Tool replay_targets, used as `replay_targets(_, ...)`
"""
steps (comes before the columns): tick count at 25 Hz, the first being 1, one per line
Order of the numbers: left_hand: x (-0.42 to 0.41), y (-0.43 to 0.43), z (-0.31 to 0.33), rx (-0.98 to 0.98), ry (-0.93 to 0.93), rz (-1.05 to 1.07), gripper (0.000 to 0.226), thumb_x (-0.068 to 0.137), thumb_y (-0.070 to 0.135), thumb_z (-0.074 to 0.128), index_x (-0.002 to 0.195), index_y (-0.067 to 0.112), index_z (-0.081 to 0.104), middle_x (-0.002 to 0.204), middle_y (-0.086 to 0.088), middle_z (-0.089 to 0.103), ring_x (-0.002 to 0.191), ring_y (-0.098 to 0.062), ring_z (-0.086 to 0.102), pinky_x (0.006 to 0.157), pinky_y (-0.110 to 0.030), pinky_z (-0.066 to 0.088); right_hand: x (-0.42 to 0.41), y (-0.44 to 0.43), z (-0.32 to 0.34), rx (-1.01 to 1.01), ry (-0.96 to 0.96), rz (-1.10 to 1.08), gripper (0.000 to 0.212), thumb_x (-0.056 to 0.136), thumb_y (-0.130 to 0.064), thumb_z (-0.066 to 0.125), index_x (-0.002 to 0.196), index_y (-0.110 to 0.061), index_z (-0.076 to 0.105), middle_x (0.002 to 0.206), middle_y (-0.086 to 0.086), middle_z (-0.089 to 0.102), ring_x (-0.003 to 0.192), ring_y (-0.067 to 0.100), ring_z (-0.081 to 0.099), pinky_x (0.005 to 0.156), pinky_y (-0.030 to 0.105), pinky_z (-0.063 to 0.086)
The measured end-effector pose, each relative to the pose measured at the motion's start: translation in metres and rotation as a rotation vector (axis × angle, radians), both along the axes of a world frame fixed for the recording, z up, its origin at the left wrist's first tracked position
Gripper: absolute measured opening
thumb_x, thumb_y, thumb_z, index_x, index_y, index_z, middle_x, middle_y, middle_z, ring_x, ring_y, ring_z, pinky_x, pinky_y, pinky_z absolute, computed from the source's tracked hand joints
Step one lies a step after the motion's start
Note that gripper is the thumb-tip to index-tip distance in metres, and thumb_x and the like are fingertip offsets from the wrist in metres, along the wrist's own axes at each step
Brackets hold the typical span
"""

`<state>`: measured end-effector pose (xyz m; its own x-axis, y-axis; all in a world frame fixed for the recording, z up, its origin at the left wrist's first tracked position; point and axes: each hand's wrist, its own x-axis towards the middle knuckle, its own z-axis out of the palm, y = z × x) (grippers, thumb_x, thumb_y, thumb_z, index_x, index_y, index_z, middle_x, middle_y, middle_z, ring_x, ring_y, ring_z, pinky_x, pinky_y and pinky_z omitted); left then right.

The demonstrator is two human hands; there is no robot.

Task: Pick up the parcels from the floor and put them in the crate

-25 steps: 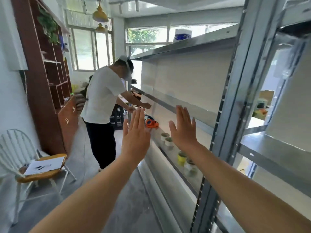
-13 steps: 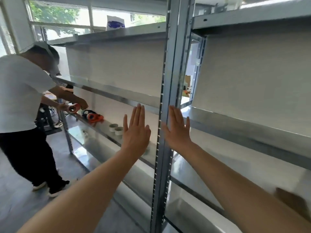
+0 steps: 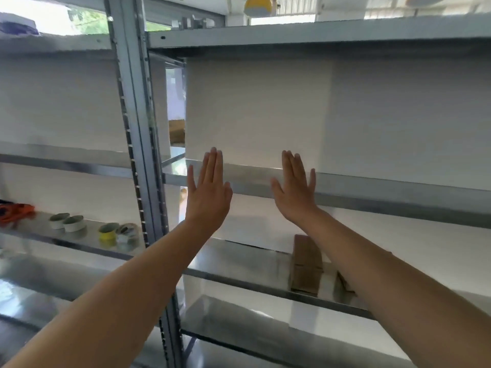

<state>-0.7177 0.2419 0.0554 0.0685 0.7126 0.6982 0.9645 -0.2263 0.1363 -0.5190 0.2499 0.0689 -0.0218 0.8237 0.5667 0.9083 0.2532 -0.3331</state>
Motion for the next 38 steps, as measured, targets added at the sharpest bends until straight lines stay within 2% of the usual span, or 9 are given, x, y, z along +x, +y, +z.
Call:
replay_targets(5, 0.172, -0.041, -0.021, -0.039, 0.056, -0.194, 0.066, 0.103, 0.034, 0.024, 0.155, 0.012, -0.011, 0.163, -0.002, -0.014, 0.150, -0.015, -0.012, 0.121, -0.047, -0.007, 0.155, -0.070, -0.025, -0.042, -0.061, -0.203, 0.066, 0.105, -0.042, 0.026, 0.157, -0.022, -0.010, 0.164, -0.006, -0.015, 0.150, 0.010, -0.017, 0.117, 0.045, -0.017)
replay_targets(11, 0.374, -0.103, -0.048, -0.077, 0.145, -0.465, 0.065, 0.104, 0.035, 0.019, 0.153, 0.013, -0.018, 0.162, -0.001, -0.021, 0.149, -0.015, -0.016, 0.120, -0.046, -0.011, 0.343, -0.179, -0.048, -0.073, -0.023, -0.491, 0.066, 0.105, -0.040, 0.026, 0.157, -0.021, -0.009, 0.165, -0.004, -0.014, 0.150, 0.011, -0.017, 0.118, 0.046, -0.016)
replay_targets(17, 0.529, -0.176, -0.085, -0.098, 0.135, -0.708, 0.064, 0.104, 0.035, 0.022, 0.155, 0.012, -0.009, 0.163, -0.003, -0.014, 0.150, -0.017, -0.012, 0.120, -0.046, -0.010, 0.466, -0.281, -0.074, -0.144, 0.003, -0.740, 0.065, 0.105, -0.041, 0.024, 0.157, -0.018, -0.009, 0.165, -0.003, -0.012, 0.151, 0.013, -0.015, 0.119, 0.047, -0.015)
replay_targets(21, 0.593, -0.208, -0.111, -0.133, 0.152, -0.832, 0.065, 0.104, 0.036, 0.026, 0.155, 0.013, -0.008, 0.164, -0.002, -0.013, 0.150, -0.016, -0.012, 0.117, -0.044, -0.014, 0.522, -0.334, -0.101, -0.202, 0.020, -0.883, 0.064, 0.105, -0.041, 0.022, 0.158, -0.017, -0.007, 0.165, -0.003, -0.010, 0.151, 0.013, -0.014, 0.117, 0.047, -0.015)
replay_targets(26, 0.657, -0.215, -0.149, -0.220, 0.201, -0.992, 0.065, 0.103, 0.032, 0.029, 0.155, 0.013, -0.004, 0.165, -0.002, -0.006, 0.151, -0.016, -0.005, 0.120, -0.049, -0.004, 0.570, -0.368, -0.153, -0.312, 0.131, -1.041, 0.065, 0.105, -0.043, 0.023, 0.158, -0.019, -0.005, 0.166, -0.004, -0.008, 0.151, 0.013, -0.011, 0.118, 0.048, -0.013)
replay_targets(30, 0.704, -0.213, -0.183, -0.304, 0.192, -1.091, 0.065, 0.103, 0.033, 0.029, 0.155, 0.013, -0.005, 0.164, -0.001, -0.006, 0.151, -0.016, -0.005, 0.120, -0.048, -0.003, 0.595, -0.372, -0.191, -0.410, 0.194, -1.112, 0.065, 0.105, -0.045, 0.021, 0.158, -0.019, -0.006, 0.165, -0.005, -0.010, 0.150, 0.011, -0.014, 0.113, 0.044, -0.019)
replay_targets(34, 0.739, -0.195, -0.217, -0.324, 0.300, -1.236, 0.067, 0.101, 0.034, 0.032, 0.156, 0.010, 0.000, 0.165, -0.005, 0.002, 0.151, -0.018, 0.001, 0.120, -0.049, 0.001, 0.619, -0.363, -0.228, -0.528, 0.263, -1.218, 0.064, 0.105, -0.046, 0.019, 0.158, -0.018, -0.004, 0.166, -0.004, -0.007, 0.151, 0.012, -0.013, 0.117, 0.049, -0.015)
replay_targets(38, 0.764, -0.159, -0.236, -0.373, 0.369, -1.260, 0.066, 0.101, 0.034, 0.028, 0.156, 0.009, 0.001, 0.164, -0.004, 0.002, 0.151, -0.018, 0.002, 0.120, -0.049, 0.002, 0.648, -0.339, -0.243, -0.584, 0.324, -1.249, 0.065, 0.104, -0.045, 0.018, 0.158, -0.018, -0.006, 0.165, -0.004, -0.009, 0.150, 0.011, -0.016, 0.120, 0.052, -0.012)
